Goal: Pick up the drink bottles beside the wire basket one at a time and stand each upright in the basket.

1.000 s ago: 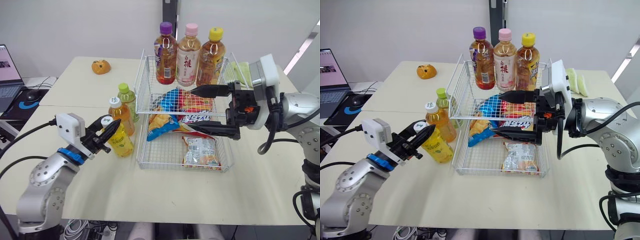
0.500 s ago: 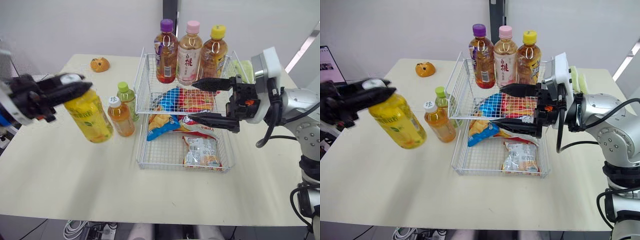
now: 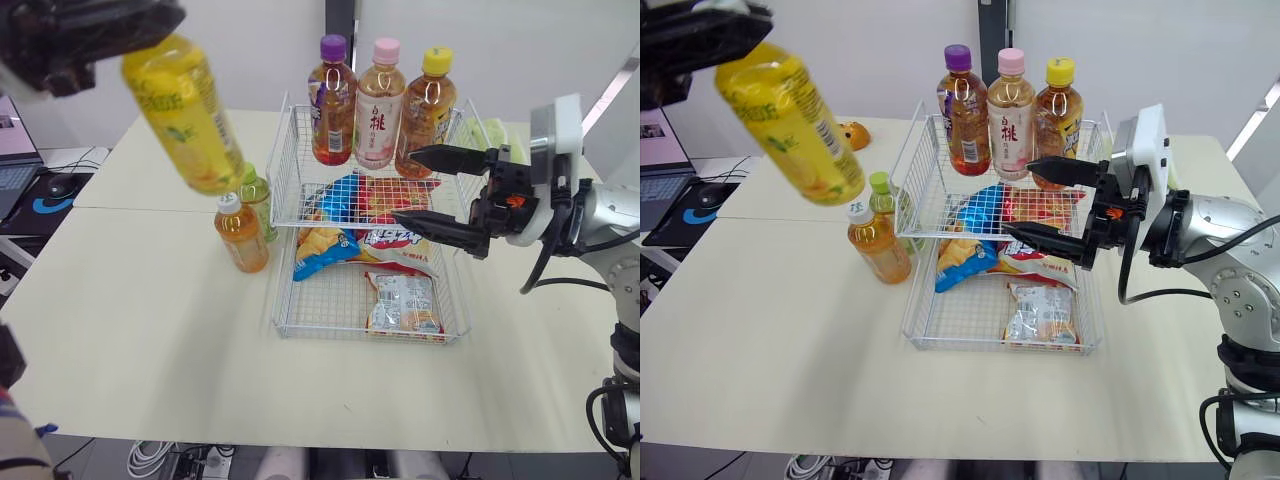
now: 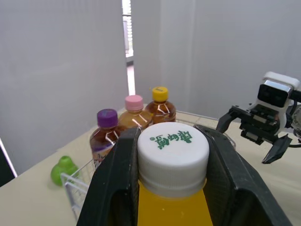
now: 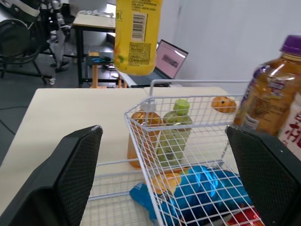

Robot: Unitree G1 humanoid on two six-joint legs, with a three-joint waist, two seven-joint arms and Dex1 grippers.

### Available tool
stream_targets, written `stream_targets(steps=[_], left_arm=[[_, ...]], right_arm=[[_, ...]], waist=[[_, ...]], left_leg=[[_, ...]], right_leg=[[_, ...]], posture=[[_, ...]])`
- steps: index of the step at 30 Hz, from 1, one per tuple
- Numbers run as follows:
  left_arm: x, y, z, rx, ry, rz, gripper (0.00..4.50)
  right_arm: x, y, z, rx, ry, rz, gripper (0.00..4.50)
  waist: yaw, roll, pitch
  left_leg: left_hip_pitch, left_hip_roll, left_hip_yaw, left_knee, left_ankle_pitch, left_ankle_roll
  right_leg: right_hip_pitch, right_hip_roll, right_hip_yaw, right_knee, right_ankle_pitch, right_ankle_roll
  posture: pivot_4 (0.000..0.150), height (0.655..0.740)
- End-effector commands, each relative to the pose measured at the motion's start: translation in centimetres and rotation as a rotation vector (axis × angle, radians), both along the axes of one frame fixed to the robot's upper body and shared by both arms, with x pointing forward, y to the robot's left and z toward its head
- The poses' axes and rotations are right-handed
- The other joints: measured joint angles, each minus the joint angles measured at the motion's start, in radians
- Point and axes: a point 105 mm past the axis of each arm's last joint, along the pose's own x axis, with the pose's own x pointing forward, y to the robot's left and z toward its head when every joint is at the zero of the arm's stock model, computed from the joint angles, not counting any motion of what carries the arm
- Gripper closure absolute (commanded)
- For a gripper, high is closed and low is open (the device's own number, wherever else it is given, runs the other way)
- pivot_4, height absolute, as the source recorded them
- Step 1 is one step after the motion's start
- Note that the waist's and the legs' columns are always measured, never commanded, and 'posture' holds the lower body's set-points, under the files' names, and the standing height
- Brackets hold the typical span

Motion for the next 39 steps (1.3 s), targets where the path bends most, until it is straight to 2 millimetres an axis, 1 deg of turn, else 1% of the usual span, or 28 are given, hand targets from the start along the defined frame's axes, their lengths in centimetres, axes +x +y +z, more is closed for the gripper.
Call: stream_targets(steps=[1,4,8,11,13,15,16,17,21,26,30,32,34,35,36,37,39], left_arm=[[-0.8,-2.3,2.1,0.020,-0.107,-0.150,3.14],[-0.4,-4.8,2.6,0.026,-0.123,-0.283,3.14],[1.0,-8.3,2.3,0.001,-0.153,-0.410,3.14],[1.7,-11.0,0.8,-0.003,-0.159,-0.489,3.14],[2.8,-13.1,-0.3,-0.014,-0.163,-0.482,3.14],[3.3,-15.1,-1.6,0.011,-0.192,-0.487,3.14],[3.7,-16.1,-2.0,0.010,-0.200,-0.470,3.14],[4.0,-16.8,-2.1,0.005,-0.203,-0.456,3.14],[4.8,-18.5,-3.1,0.024,-0.194,-0.429,3.14],[5.8,-19.6,-4.2,0.045,-0.156,-0.377,3.14],[6.0,-20.2,-5.3,0.074,-0.137,-0.386,3.14],[6.2,-20.3,-5.4,0.064,-0.116,-0.387,3.14],[6.2,-20.4,-5.3,0.058,-0.121,-0.391,2.41],[6.2,-20.4,-5.3,0.055,-0.120,-0.394,2.20],[6.1,-20.4,-5.1,0.046,-0.115,-0.400,1.85],[6.1,-20.3,-5.0,0.039,-0.110,-0.405,1.64],[5.9,-20.0,-4.0,-0.007,-0.104,-0.415,0.93]], right_arm=[[-1.1,-0.9,1.0,0.003,-0.077,-0.081,0.00],[-1.6,-1.7,0.8,0.005,-0.085,-0.153,0.00],[-2.2,-2.7,0.6,0.008,-0.091,-0.248,0.00],[-2.4,-3.2,0.9,0.020,-0.112,-0.311,0.00],[-2.7,-3.4,0.8,0.020,-0.113,-0.335,0.00],[-3.0,-3.5,0.6,0.014,-0.110,-0.352,0.00],[-3.1,-3.5,0.6,0.012,-0.111,-0.360,0.00],[-3.1,-3.5,0.6,0.012,-0.111,-0.365,0.00],[-3.4,-3.6,0.8,0.014,-0.119,-0.384,0.00],[-3.6,-3.5,0.9,0.014,-0.118,-0.395,0.00],[-3.7,-3.6,0.9,0.016,-0.117,-0.406,0.00],[-3.7,-3.6,1.0,0.017,-0.117,-0.408,0.00],[-3.7,-3.6,0.9,0.021,-0.115,-0.407,0.00],[-3.6,-3.6,0.9,0.024,-0.114,-0.406,0.00],[-3.6,-3.5,0.9,0.026,-0.113,-0.405,0.00],[-3.6,-3.5,0.9,0.028,-0.113,-0.405,0.00],[-3.6,-3.5,0.9,0.031,-0.114,-0.404,0.00]], waist=[[-0.001,0.000,0.000],[-0.002,0.000,0.000],[-0.004,0.000,0.000],[-0.008,0.000,0.000],[-0.009,0.000,0.000],[-0.007,0.000,0.000],[-0.007,0.000,0.000],[-0.007,-0.001,0.001],[-0.012,-0.001,0.001],[-0.009,-0.001,0.001],[-0.008,-0.001,0.001],[-0.007,-0.001,0.001],[-0.006,-0.001,0.001],[-0.006,-0.001,0.001],[-0.006,-0.001,0.001],[-0.006,-0.001,0.001],[-0.006,-0.001,0.001]], left_leg=[[0.000,0.000,0.000,0.000,0.000,0.000],[0.000,0.000,0.000,0.000,0.000,0.000],[0.000,0.000,0.000,0.000,0.000,0.000],[0.000,0.000,0.000,0.000,0.000,0.000],[0.000,0.000,0.000,0.000,0.000,0.000],[0.000,0.000,0.000,0.000,0.000,0.000],[0.000,0.000,0.000,0.000,0.000,0.000],[0.000,0.000,0.000,0.000,0.000,0.000],[0.000,0.000,0.001,0.000,0.000,0.001],[0.000,0.001,0.001,0.000,-0.001,0.002],[0.000,0.001,0.001,0.000,-0.002,0.004],[0.000,0.001,0.001,0.000,-0.002,0.003],[0.000,0.001,0.001,0.000,-0.002,0.003],[0.000,0.001,0.001,0.000,-0.002,0.003],[0.000,0.001,0.001,0.000,-0.002,0.003],[0.000,0.001,0.001,0.000,-0.002,0.003],[0.000,0.001,0.001,0.000,-0.002,0.003]], right_leg=[[0.000,0.000,0.000,0.000,0.000,0.000],[0.000,0.000,0.000,0.000,0.000,0.001],[0.000,0.000,0.001,0.000,0.000,0.001],[0.000,0.000,0.001,0.001,0.000,0.001],[0.000,0.000,0.001,0.001,-0.001,0.001],[0.000,0.000,0.001,0.000,-0.001,0.001],[0.000,0.000,0.001,0.000,-0.001,0.001],[0.000,0.000,0.001,0.000,-0.001,0.001],[-0.001,0.000,0.002,0.001,0.000,0.001],[-0.001,0.001,0.002,0.001,-0.001,0.001],[-0.001,0.001,0.002,0.001,0.000,0.001],[-0.001,0.001,0.002,0.001,-0.001,0.001],[-0.001,0.001,0.002,0.001,0.000,0.001],[0.000,0.001,0.002,0.001,-0.001,0.001],[0.000,0.001,0.002,0.001,-0.001,0.001],[0.000,0.001,0.002,0.001,0.000,0.001],[0.000,0.001,0.002,0.001,-0.001,0.001]], posture=[[0.150,0.7400],[0.150,0.7400],[0.150,0.7400],[0.150,0.7400],[0.150,0.7400],[0.150,0.7400],[0.150,0.7400],[0.150,0.7400],[0.150,0.7400],[0.150,0.7400],[0.150,0.7400],[0.150,0.7400],[0.150,0.7400],[0.150,0.7400],[0.150,0.7400],[0.150,0.7400],[0.150,0.7400]])
